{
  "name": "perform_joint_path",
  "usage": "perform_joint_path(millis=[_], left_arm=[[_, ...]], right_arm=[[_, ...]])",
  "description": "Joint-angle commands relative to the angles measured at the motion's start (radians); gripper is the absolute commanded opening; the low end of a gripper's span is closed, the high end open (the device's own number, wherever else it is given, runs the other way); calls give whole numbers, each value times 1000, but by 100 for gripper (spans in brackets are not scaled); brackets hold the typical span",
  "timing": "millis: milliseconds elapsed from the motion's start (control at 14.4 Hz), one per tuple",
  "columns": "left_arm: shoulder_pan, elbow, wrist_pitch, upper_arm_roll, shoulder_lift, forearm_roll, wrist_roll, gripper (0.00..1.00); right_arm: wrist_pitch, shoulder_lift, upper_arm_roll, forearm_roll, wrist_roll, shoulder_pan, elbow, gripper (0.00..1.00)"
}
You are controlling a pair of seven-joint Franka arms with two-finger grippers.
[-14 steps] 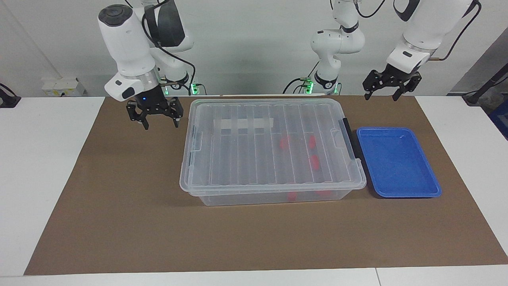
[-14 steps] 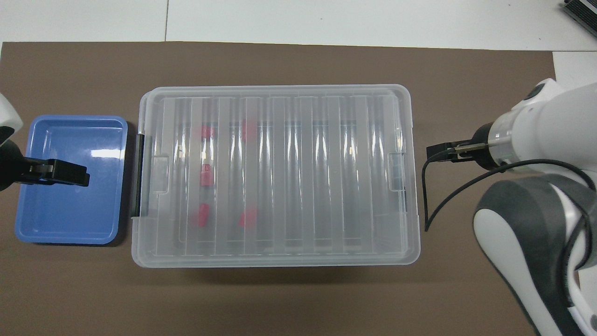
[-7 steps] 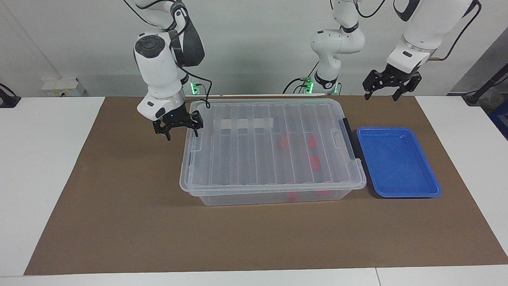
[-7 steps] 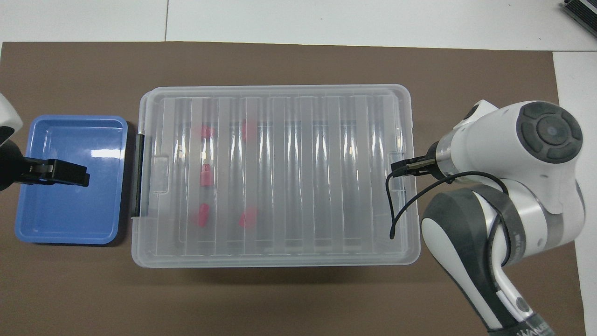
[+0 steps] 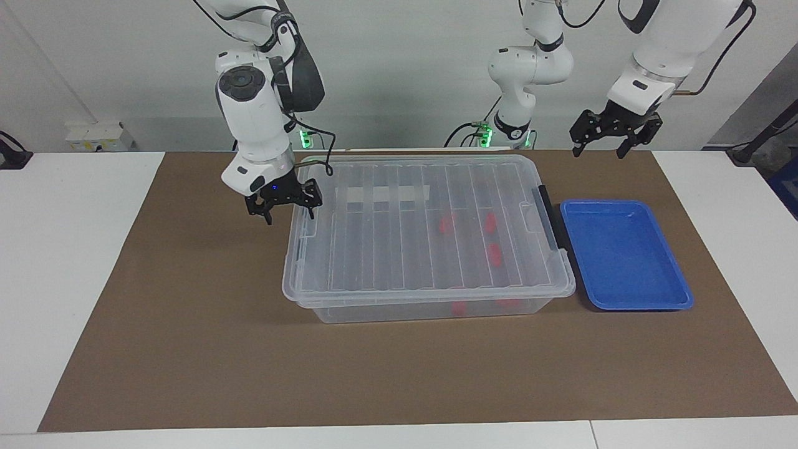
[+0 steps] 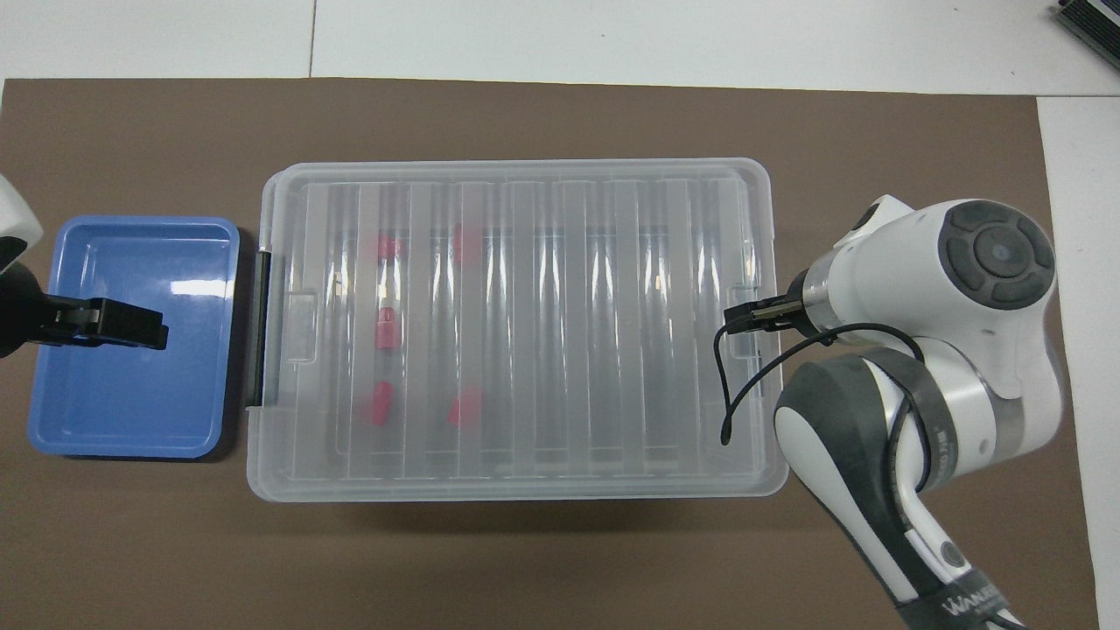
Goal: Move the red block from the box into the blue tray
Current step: 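Reach the right gripper to the edge of the clear lid, then grasp the clear lid with the right gripper and slide it open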
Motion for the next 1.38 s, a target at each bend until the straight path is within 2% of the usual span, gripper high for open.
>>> perform_joint_path(millis=[0,1315], left_arm=[[8,-5,-6,-2,-11,-9,-7,100],[8,-5,-6,-2,-11,-9,-7,100]], right_arm=[[19,2,2,19,22,1,-11,100],[9,2,-4,-27,7,-54,-13,100]])
